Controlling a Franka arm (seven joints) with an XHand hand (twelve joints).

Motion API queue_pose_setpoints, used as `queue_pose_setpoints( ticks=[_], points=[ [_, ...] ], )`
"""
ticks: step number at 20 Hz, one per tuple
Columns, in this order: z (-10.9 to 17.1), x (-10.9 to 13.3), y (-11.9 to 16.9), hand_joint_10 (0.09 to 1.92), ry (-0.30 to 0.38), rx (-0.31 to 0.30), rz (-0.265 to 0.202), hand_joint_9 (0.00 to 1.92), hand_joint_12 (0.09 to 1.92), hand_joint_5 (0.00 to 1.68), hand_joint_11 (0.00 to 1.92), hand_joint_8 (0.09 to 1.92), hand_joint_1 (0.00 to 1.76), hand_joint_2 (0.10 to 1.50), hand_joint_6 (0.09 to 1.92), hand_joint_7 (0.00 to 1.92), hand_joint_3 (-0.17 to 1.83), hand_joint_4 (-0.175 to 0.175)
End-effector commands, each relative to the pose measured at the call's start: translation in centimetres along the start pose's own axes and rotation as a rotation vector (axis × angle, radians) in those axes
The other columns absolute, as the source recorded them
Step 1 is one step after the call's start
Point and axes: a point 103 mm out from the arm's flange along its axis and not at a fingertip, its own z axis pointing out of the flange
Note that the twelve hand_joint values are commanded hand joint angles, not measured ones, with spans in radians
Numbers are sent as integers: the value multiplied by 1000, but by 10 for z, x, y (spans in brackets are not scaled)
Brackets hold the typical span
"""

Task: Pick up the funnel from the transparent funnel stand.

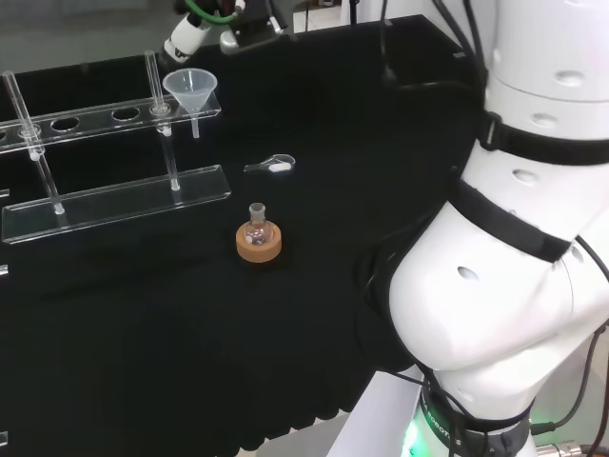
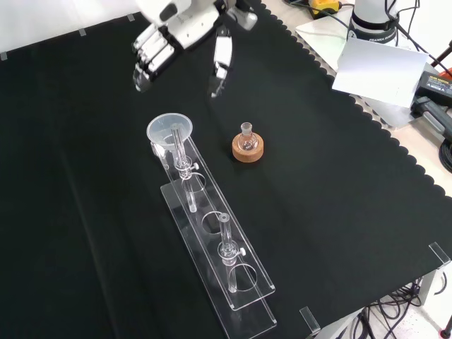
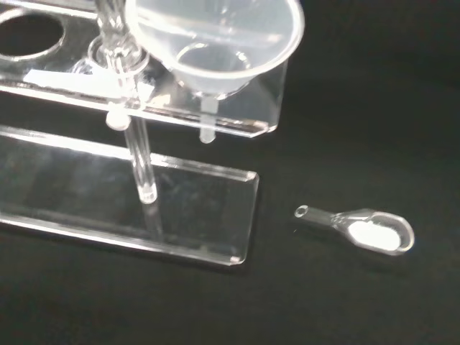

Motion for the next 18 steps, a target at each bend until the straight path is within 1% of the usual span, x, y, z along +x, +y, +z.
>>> queue_pose_setpoints(
  ticks=[1, 3, 6, 8, 12, 18],
  points=[
    [17, 22, 25, 705, -15, 129, -5, 13, 1539, 104, 87, 195, 539, 791, 87, 0, 203, 13],
    [20, 22, 30, 614, -17, 134, -3, 2, 1555, 73, 71, 87, 546, 778, 87, 0, 200, 15],
    [26, 19, 37, 506, -20, 148, -2, 0, 1574, 40, 58, 87, 558, 758, 87, 0, 196, 19],
    [30, 18, 42, 475, -21, 157, -1, 0, 1579, 24, 54, 87, 565, 750, 87, 0, 193, 28],
    [38, 16, 49, 527, -18, 172, -5, 0, 1594, 19, 51, 87, 578, 739, 87, 0, 191, 40],
    [46, 13, 54, 624, -12, 172, -11, 0, 1600, 32, 55, 87, 588, 733, 87, 41, 192, 37]
  ],
)
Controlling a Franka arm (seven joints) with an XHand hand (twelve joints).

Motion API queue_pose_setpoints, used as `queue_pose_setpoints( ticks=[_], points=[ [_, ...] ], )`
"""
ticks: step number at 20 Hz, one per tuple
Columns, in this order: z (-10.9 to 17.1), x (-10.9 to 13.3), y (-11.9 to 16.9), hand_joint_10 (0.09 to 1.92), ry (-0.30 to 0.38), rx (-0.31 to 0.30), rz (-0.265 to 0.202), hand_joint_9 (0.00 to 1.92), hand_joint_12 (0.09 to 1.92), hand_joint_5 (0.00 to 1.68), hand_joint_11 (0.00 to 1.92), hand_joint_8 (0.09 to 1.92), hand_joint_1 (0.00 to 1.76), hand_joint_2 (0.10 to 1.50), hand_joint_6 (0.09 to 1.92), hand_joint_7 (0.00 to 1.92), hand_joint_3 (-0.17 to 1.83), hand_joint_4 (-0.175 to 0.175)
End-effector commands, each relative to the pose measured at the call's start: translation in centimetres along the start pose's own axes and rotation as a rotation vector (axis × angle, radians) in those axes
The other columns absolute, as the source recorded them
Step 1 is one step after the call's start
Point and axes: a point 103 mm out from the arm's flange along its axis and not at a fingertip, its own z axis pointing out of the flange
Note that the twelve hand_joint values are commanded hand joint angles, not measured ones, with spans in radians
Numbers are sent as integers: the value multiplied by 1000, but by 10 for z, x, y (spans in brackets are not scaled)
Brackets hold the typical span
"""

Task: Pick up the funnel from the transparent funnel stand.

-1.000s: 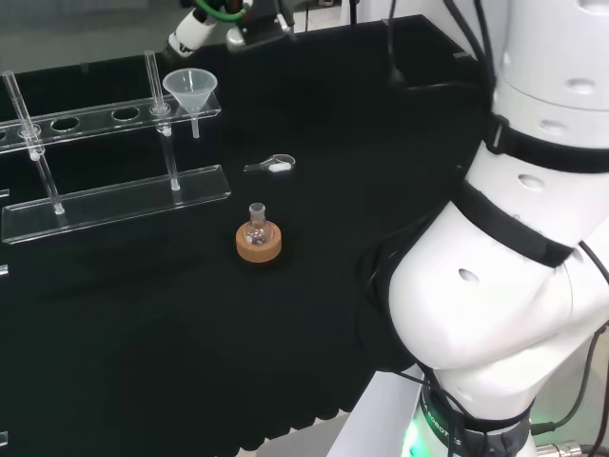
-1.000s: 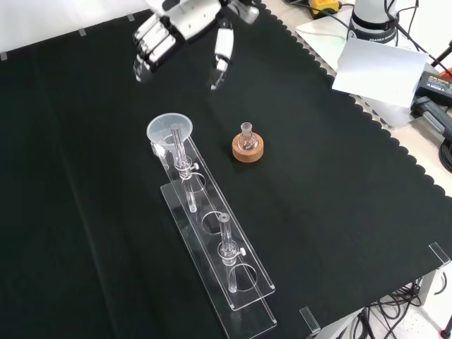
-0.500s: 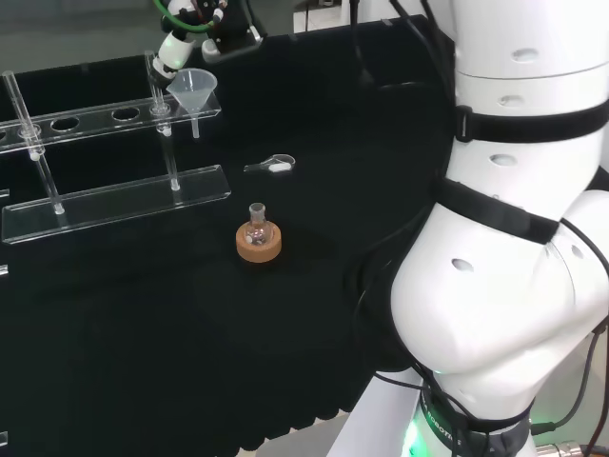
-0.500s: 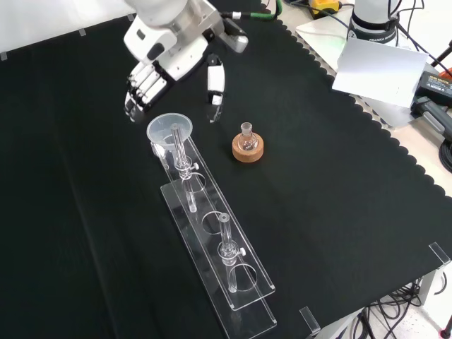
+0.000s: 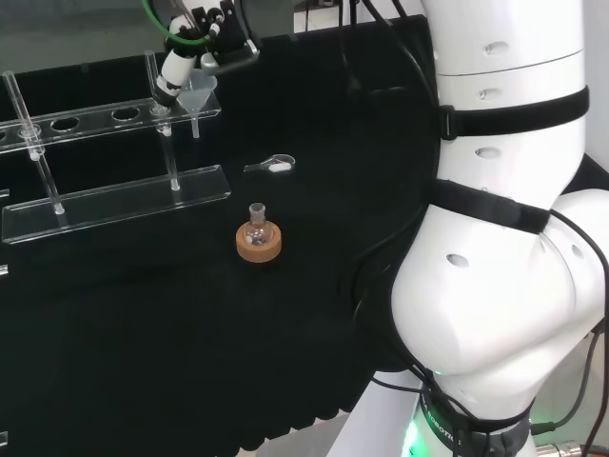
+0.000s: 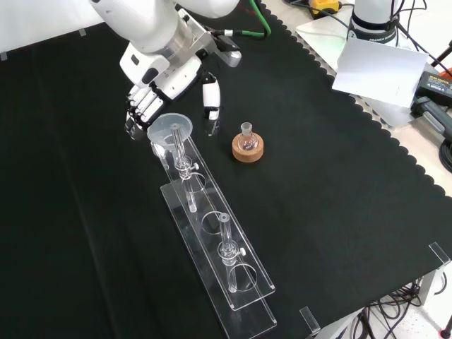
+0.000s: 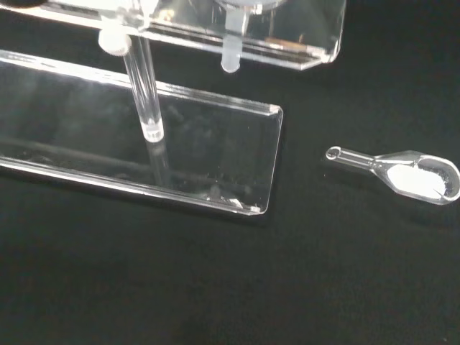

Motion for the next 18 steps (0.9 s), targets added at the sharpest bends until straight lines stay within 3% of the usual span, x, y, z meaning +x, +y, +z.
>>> queue_pose_setpoints(
  ticks=[1, 11, 14, 18],
  points=[
    [3, -4, 3, 641, 5, -2, -9, 0, 1600, 35, 56, 87, 590, 732, 87, 50, 193, 36],
    [11, -3, 13, 829, -13, 9, -14, 0, 1597, 89, 79, 99, 621, 726, 87, 83, 198, 30],
    [11, -4, 13, 877, -18, 12, -18, 0, 1597, 136, 89, 286, 641, 720, 87, 22, 209, 39],
    [8, -1, 16, 928, -26, 11, -17, 0, 1597, 183, 120, 349, 698, 713, 87, 0, 215, 60]
  ],
)
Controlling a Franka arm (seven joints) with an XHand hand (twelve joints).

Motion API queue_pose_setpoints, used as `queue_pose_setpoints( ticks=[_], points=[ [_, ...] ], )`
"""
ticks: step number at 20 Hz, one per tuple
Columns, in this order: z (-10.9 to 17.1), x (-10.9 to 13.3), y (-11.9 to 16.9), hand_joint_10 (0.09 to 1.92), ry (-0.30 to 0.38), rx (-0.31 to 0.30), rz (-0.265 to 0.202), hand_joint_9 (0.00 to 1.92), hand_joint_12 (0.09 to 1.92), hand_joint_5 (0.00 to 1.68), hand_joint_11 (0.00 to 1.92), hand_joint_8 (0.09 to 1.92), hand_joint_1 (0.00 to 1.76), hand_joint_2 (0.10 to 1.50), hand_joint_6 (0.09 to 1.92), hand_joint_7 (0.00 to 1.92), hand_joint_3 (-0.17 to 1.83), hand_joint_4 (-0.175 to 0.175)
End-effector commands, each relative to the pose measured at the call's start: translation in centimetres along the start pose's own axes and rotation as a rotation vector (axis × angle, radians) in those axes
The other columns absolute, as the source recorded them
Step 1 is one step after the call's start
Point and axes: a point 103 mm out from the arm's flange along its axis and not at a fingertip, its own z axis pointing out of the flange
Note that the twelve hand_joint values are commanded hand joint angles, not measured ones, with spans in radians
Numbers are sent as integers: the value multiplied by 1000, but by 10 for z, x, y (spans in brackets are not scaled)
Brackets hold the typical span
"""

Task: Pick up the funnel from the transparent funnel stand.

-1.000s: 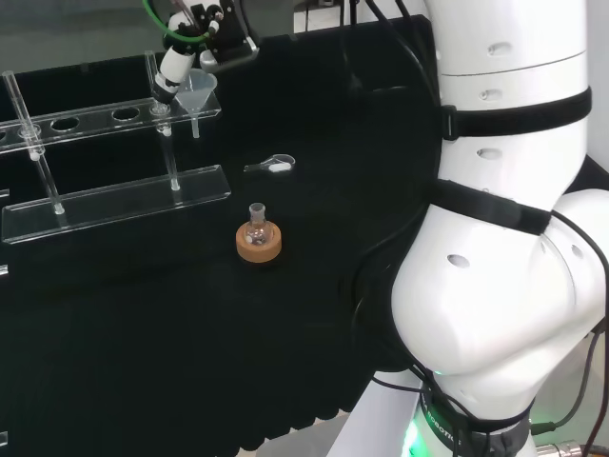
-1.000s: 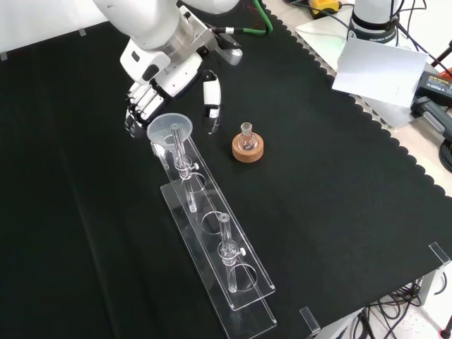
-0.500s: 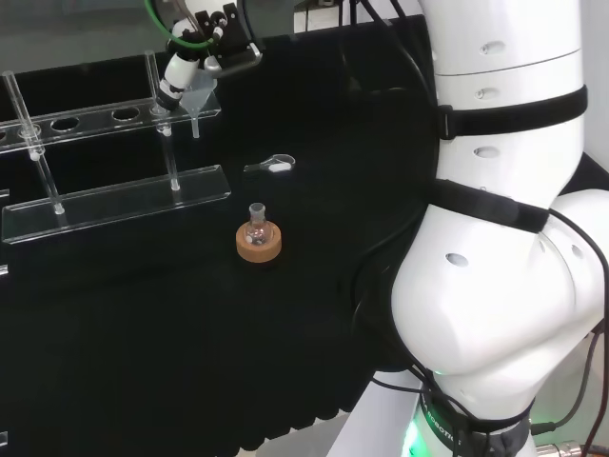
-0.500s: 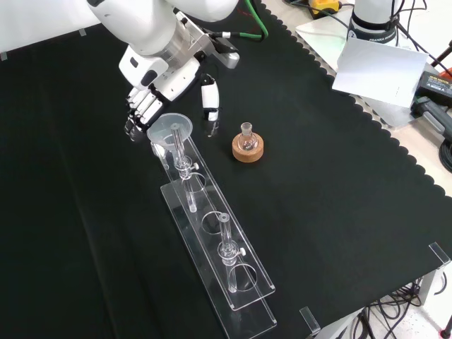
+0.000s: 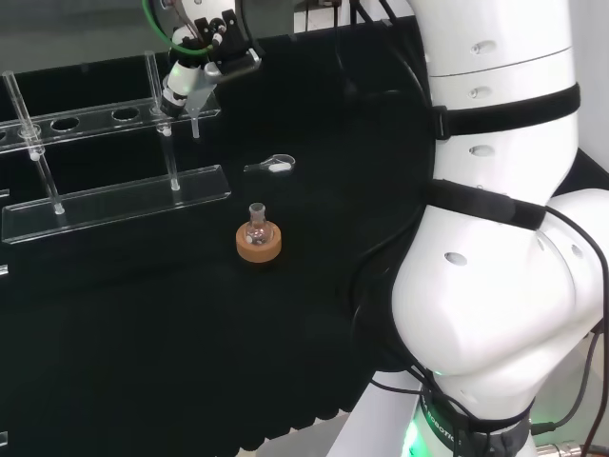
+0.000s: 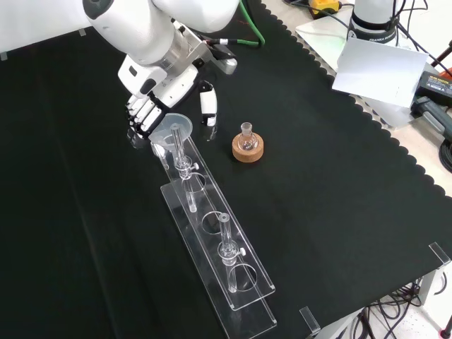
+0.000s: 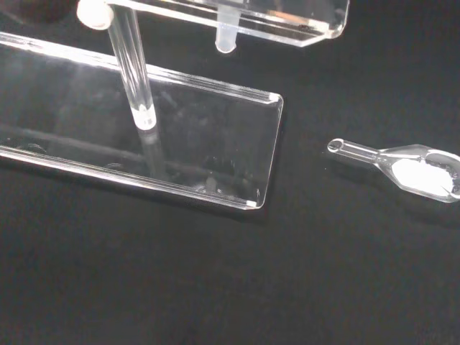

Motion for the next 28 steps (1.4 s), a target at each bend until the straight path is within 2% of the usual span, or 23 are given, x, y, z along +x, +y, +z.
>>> queue_pose_setpoints(
  ticks=[1, 7, 11, 16, 21, 25, 28],
  points=[
    [-2, 1, 3, 941, -13, -6, 0, 0, 1595, 195, 128, 350, 711, 713, 87, 0, 218, 62],
    [-2, 0, 4, 987, -15, -13, 4, 8, 1586, 232, 162, 383, 759, 710, 87, 0, 249, 61],
    [-1, -1, 5, 981, -16, -16, 6, 59, 1578, 242, 185, 476, 767, 698, 87, 0, 284, 57],
    [-1, 0, 8, 873, -22, -16, 8, 282, 1549, 259, 241, 681, 772, 664, 87, 39, 385, 48],
    [-1, 2, 11, 702, -48, -28, 14, 533, 1500, 276, 321, 721, 775, 645, 87, 147, 475, 31],
    [-6, 3, 7, 623, -90, -83, 40, 658, 1454, 345, 381, 711, 784, 663, 87, 268, 511, 8],
    [-17, 4, -2, 574, -128, -175, 60, 784, 1396, 459, 462, 706, 813, 702, 87, 397, 525, -15]
  ],
)
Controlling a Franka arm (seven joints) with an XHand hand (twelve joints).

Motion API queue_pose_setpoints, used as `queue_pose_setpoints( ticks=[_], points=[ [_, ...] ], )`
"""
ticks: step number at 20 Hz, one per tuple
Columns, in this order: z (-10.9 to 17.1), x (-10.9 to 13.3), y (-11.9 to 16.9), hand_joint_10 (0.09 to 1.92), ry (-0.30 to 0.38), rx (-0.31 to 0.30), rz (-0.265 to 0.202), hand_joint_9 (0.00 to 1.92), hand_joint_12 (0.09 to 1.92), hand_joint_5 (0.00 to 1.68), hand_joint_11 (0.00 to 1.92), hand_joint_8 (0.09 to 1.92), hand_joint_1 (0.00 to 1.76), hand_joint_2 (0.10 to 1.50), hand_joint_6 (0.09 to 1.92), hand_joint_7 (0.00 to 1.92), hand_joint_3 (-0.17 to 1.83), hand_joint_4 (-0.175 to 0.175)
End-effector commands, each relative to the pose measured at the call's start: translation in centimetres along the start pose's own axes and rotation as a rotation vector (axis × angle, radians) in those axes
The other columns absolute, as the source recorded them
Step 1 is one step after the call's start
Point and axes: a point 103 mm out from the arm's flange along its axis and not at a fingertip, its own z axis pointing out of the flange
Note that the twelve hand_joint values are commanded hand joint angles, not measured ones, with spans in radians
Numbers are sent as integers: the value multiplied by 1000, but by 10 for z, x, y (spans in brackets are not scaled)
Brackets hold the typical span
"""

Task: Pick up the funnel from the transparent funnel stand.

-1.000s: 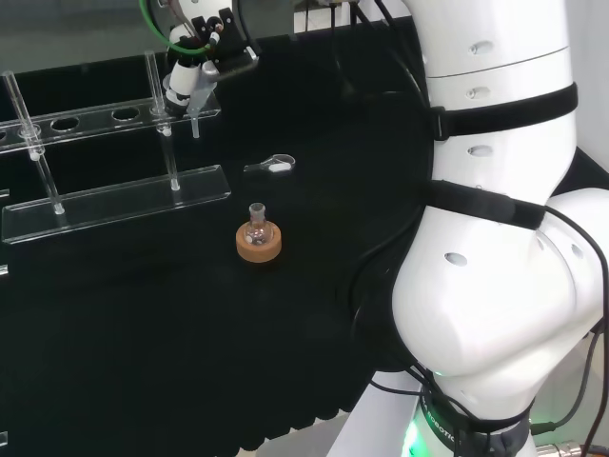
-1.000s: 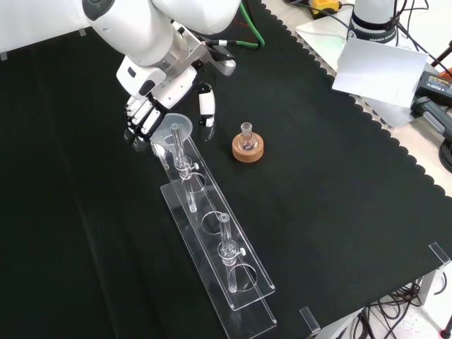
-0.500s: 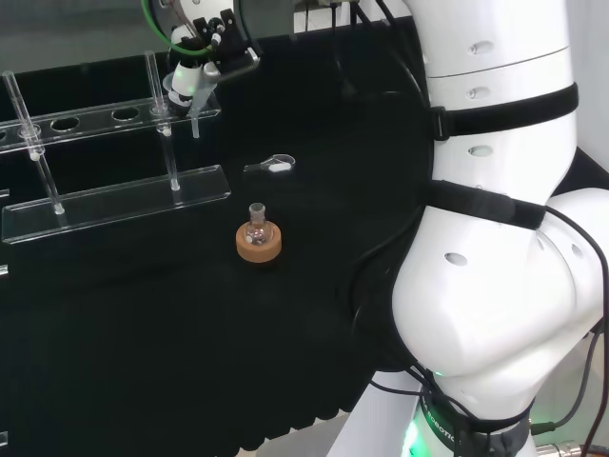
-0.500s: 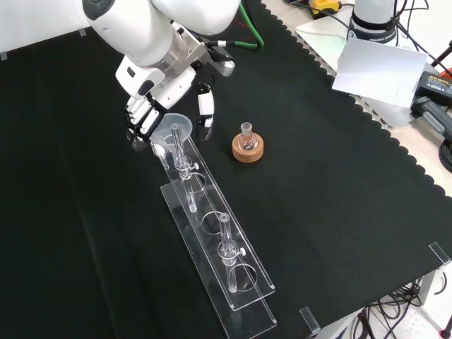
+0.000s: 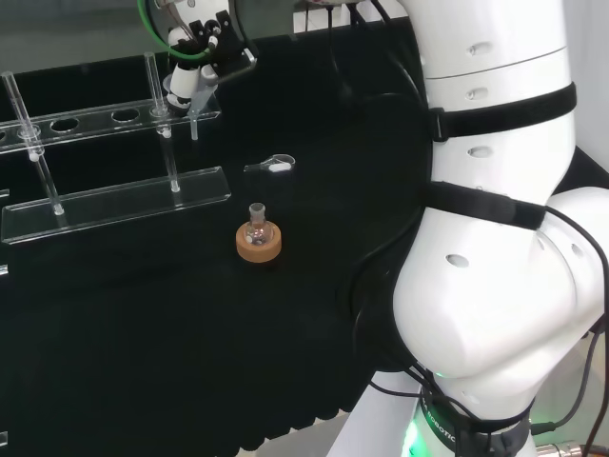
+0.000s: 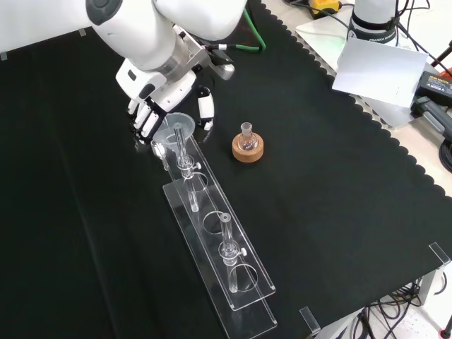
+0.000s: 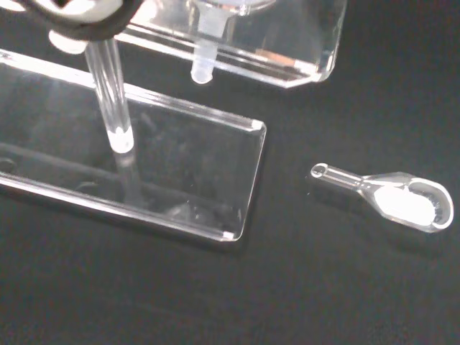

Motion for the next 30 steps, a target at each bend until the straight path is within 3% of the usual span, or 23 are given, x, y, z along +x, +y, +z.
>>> queue_pose_setpoints(
  ticks=[1, 5, 7, 11, 13, 15, 23, 30],
  points=[
    [-20, 0, -15, 556, -78, -160, 46, 829, 1371, 525, 492, 701, 825, 715, 87, 453, 528, -19],
    [-43, -1, -31, 459, -114, -229, 60, 987, 1299, 850, 595, 660, 880, 754, 391, 615, 534, 22],
    [-54, -1, -39, 434, -129, -225, 63, 1017, 1283, 905, 618, 655, 895, 761, 527, 642, 539, 44],
    [-71, -7, -57, 427, -141, -211, 83, 1032, 1277, 959, 633, 661, 904, 770, 602, 669, 545, 61],
    [-78, -10, -68, 431, -145, -209, 98, 1036, 1281, 966, 641, 671, 971, 936, 877, 676, 307, 136],
    [-83, -13, -79, 439, -149, -200, 112, 1034, 1284, 959, 641, 682, 995, 1047, 996, 676, 126, 166],
    [-81, -23, -129, 444, -163, -168, 168, 1035, 1285, 956, 642, 690, 1002, 1094, 1037, 682, 47, 175],
    [-58, -27, -165, 446, -155, -125, 200, 1036, 1284, 955, 643, 691, 1002, 1097, 1038, 684, 42, 175]
  ],
)
